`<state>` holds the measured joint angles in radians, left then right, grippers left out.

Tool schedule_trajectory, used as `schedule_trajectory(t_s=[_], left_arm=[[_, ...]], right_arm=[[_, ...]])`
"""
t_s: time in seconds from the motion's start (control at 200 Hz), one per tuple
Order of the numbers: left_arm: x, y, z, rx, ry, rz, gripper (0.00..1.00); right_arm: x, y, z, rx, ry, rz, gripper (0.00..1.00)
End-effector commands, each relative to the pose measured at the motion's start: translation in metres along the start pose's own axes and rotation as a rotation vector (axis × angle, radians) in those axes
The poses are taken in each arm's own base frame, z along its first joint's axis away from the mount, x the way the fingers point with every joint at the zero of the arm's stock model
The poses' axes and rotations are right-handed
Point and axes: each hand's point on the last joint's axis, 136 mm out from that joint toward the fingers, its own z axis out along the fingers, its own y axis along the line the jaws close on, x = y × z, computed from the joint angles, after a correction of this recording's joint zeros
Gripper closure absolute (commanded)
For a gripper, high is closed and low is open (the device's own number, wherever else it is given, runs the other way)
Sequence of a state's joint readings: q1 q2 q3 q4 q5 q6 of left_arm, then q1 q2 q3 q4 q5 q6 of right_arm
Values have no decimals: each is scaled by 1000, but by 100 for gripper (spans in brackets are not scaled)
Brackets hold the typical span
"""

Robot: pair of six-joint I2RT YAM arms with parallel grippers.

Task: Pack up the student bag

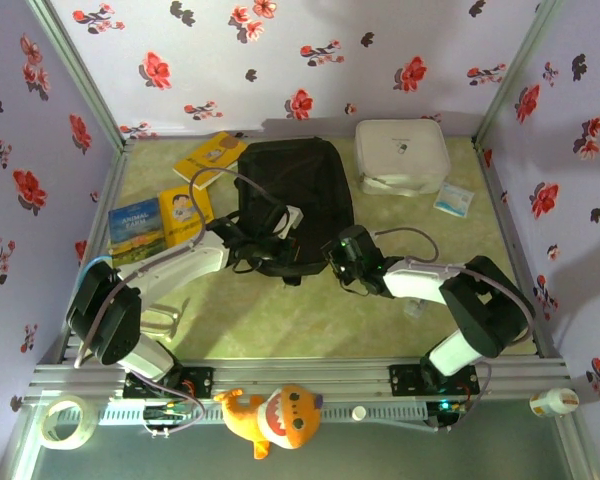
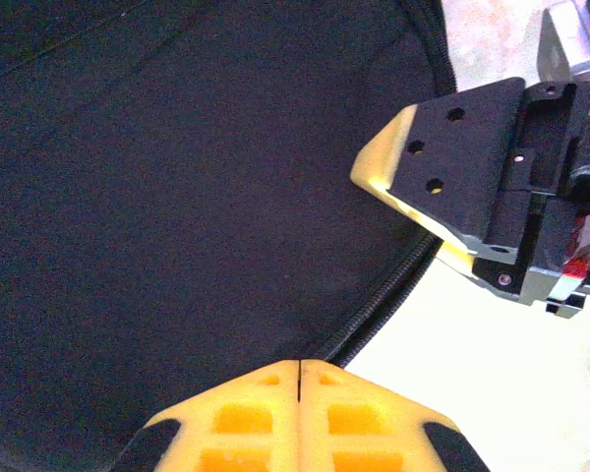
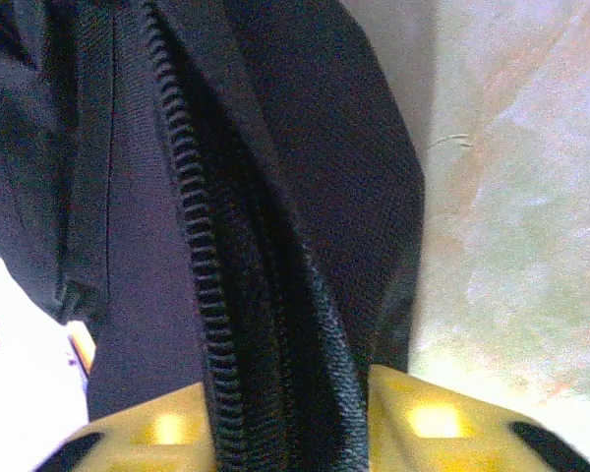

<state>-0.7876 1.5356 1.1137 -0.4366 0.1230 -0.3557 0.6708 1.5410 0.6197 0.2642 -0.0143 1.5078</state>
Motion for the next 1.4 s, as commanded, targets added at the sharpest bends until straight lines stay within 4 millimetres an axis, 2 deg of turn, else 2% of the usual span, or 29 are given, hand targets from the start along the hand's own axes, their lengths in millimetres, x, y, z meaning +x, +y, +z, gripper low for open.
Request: schedule_trajectory(t_s=[0.0,0.12,0.195,0.325,0.515,0.71,1.045,1.275,1.395], left_arm=[[7,9,-1,-46,23,3,100],[18,21,-6,-90,66,-5,100],[33,32,-11,-129,130,12,100],[49,43,-17,-169,201,21,100],[50,49,-23,-202,209,14,100],[56,66,-15,-259,239,14,100],[59,95,0,-303,256,-66,100],[59,99,8,-303,260,-90,100],[53,89,12,-247,232,-99,100]], right_arm=[[-16,8,0,-7,-69,-19,75],[-31,11,-6,33,-126,-75,77],[-41,12,-11,59,-161,-93,77],[-47,14,-15,88,-178,-123,77],[-58,18,-25,102,-222,-142,77],[-62,20,-25,112,-225,-166,78],[-69,6,-22,177,-215,-183,81],[-81,-1,-21,222,-247,-213,84],[-81,-2,-15,215,-222,-213,80]])
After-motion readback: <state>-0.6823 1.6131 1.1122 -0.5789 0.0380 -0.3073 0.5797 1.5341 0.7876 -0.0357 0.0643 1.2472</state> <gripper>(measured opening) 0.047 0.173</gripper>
